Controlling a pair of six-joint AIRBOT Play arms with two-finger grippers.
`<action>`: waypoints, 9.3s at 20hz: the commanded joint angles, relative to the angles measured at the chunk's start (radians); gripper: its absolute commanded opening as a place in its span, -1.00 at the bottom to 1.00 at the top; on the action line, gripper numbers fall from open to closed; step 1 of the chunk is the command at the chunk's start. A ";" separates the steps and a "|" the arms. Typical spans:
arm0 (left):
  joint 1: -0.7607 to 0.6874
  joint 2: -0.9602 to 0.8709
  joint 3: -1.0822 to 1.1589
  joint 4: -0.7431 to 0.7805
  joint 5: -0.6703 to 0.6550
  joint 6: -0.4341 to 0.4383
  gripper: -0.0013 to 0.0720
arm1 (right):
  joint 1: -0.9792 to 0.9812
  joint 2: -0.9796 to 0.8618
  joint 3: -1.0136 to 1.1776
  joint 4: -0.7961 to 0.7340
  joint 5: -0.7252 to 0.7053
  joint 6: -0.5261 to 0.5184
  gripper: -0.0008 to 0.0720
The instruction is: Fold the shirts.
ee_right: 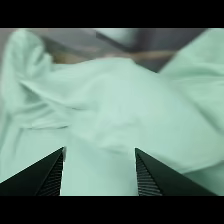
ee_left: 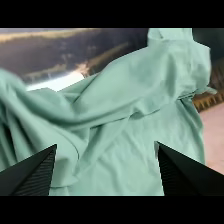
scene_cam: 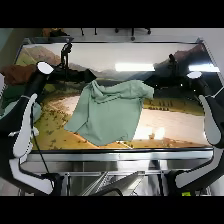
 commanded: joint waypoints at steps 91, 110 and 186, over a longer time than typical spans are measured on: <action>0.472 0.200 -0.506 0.238 -0.304 -0.030 0.90 | -0.056 0.033 0.258 -0.465 0.478 0.286 -0.16; 0.305 0.070 -0.562 0.142 -0.267 0.120 -0.93 | -0.198 0.400 -0.565 -0.539 0.403 0.213 0.80; 0.266 -0.232 0.074 0.343 -0.250 -0.171 -0.93 | -0.025 -0.122 0.012 -0.295 -0.208 0.110 -0.91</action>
